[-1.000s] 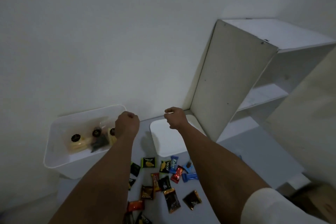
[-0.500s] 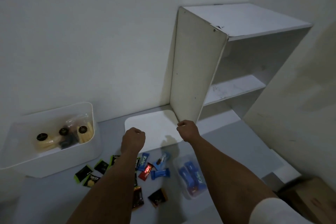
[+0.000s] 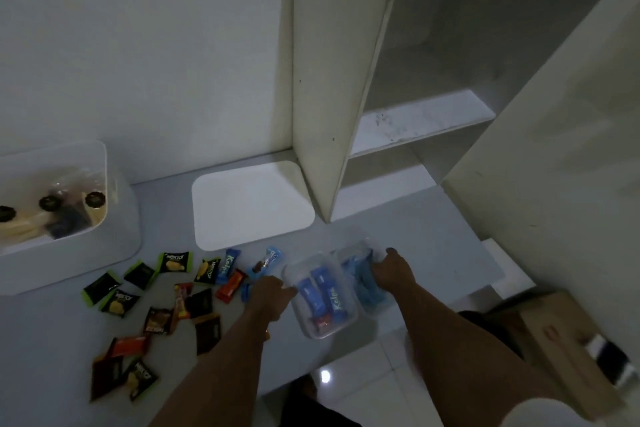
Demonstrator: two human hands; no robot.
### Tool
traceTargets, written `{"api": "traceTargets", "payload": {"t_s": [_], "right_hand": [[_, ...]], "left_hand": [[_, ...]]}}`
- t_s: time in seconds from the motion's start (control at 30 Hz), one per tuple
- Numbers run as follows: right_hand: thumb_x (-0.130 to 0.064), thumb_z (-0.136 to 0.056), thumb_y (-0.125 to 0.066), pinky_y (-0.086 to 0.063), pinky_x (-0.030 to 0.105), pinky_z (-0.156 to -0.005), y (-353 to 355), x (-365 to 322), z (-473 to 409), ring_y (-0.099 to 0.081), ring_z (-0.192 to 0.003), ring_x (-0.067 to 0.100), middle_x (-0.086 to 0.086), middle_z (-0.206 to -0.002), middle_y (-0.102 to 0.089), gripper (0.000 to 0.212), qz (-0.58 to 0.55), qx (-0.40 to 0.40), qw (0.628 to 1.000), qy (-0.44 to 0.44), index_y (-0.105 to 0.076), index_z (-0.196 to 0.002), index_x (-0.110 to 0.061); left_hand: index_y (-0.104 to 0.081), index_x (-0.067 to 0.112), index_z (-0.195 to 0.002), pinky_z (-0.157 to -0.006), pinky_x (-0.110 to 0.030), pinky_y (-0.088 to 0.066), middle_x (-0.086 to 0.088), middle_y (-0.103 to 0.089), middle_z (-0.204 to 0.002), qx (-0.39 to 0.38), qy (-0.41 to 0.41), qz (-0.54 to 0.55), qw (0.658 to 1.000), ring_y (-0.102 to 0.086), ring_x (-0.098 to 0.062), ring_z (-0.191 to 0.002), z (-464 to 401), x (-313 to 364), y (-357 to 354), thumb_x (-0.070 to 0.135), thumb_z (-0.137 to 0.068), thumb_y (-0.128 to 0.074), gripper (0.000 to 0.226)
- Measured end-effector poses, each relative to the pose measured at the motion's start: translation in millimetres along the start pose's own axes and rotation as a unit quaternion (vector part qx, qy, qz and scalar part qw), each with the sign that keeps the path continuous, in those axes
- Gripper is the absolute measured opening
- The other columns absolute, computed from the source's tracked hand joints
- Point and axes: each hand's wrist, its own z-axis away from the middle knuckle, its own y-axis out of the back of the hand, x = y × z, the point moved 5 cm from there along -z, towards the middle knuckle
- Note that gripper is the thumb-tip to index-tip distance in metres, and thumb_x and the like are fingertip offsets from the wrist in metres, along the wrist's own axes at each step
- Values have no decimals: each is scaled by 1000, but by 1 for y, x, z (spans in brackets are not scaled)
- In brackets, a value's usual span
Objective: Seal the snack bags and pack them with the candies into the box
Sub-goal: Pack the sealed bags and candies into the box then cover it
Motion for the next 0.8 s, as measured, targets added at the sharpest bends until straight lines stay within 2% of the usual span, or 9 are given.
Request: {"api": "traceTargets", "payload": {"t_s": [0.17,0.27,0.37,0.43,0.53,0.6,0.63,0.7,0.8], "right_hand": [[-45,-80,-55,-50,45,-100,-12,18,-10,-59,-119,37,19,-130,-58,60,14,-24,1000,-15,-51,-128,-7],[-30,-89,-58,-47,39,-99,-5,15,-7,-58,-120,36,19,-130,-58,47,0,-19,1000,-14,-52,-128,-5],[-22,-94,-57,-48,35,-95,4,19,-11,-62,-117,35,19,-125,-65,35,-10,-7,1000,-13,-61,-121,0],[-20,-94,-57,-50,35,-93,12,20,-11,-65,-112,36,21,-119,-69,30,-15,6,1000,-1,-67,-112,2],[-20,-94,-58,-53,38,-92,31,16,-8,-66,-108,37,20,-115,-70,26,-26,37,999,8,-69,-108,-2],[-21,-91,-60,-58,45,-88,44,11,-9,-69,-98,38,17,-108,-72,20,-51,53,997,19,-70,-103,-8],[-21,-89,-62,-59,49,-84,49,7,-10,-70,-94,37,15,-104,-72,17,-68,54,996,29,-71,-98,-11],[-18,-85,-63,-61,53,-77,56,-3,-9,-70,-88,35,13,-97,-72,10,-103,39,993,41,-70,-91,-13],[-7,-87,-63,-62,54,-66,53,-26,13,-71,-78,32,14,-91,-71,7,-177,-33,983,36,-69,-91,-7]], "left_hand": [[-53,27,-102,-87,-40,-59,-5,-70,-111,11,23,20,999,-70,-28,-102,2,-5,-19,34,-85,-69,24],[-55,26,-102,-85,-40,-60,-7,-71,-111,11,32,23,999,-71,-29,-101,0,-6,-19,30,-85,-68,21],[-58,19,-107,-67,-34,-59,-12,-72,-112,-10,49,52,997,-72,-32,-99,0,-4,-18,25,-88,-67,21],[-58,16,-109,-63,-31,-57,-13,-71,-114,-22,61,75,995,-72,-31,-100,1,-5,-18,21,-89,-66,22],[-59,17,-106,-63,-32,-58,-11,-72,-112,-29,70,104,992,-73,-28,-95,1,-4,-17,20,-90,-65,18],[-61,15,-97,-65,-33,-57,-11,-71,-102,-42,81,129,988,-69,-25,-82,1,-4,-17,19,-94,-60,6],[-62,12,-91,-66,-33,-55,-11,-68,-94,-57,93,151,982,-65,-24,-76,0,-5,-19,17,-97,-56,9],[-62,9,-85,-64,-32,-49,-12,-61,-84,-82,119,211,967,-58,-23,-70,4,-4,-22,13,-100,-51,18],[-59,12,-84,-64,-32,-51,-10,-63,-88,-67,113,217,967,-62,-23,-72,0,-5,-21,19,-100,-52,18]]}}
